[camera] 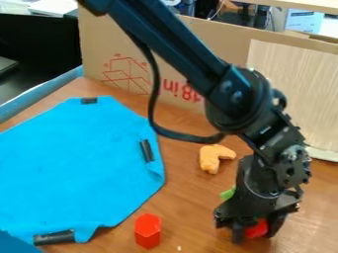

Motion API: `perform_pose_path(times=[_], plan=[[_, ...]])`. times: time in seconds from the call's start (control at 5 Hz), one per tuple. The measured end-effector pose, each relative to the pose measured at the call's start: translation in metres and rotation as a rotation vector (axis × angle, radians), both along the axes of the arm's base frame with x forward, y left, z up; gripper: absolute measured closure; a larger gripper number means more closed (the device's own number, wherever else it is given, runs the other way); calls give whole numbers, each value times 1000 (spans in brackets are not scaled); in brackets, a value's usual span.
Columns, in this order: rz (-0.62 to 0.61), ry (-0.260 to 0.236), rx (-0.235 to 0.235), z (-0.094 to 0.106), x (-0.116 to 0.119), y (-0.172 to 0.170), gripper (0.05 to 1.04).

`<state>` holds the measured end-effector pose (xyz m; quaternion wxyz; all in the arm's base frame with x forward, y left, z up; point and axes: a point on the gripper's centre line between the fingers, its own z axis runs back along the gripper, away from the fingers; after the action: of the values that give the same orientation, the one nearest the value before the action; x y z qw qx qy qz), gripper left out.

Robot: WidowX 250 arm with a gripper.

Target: Puts the red figure to the cloth

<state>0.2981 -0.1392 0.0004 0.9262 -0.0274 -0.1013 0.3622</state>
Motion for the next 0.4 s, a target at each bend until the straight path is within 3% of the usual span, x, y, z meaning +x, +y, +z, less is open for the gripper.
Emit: perform_pose_path(times=[0.2, 0.4], plan=[[26, -12, -87, 28, -4, 18, 511], [159, -6, -237, 55, -4, 70, 511]])
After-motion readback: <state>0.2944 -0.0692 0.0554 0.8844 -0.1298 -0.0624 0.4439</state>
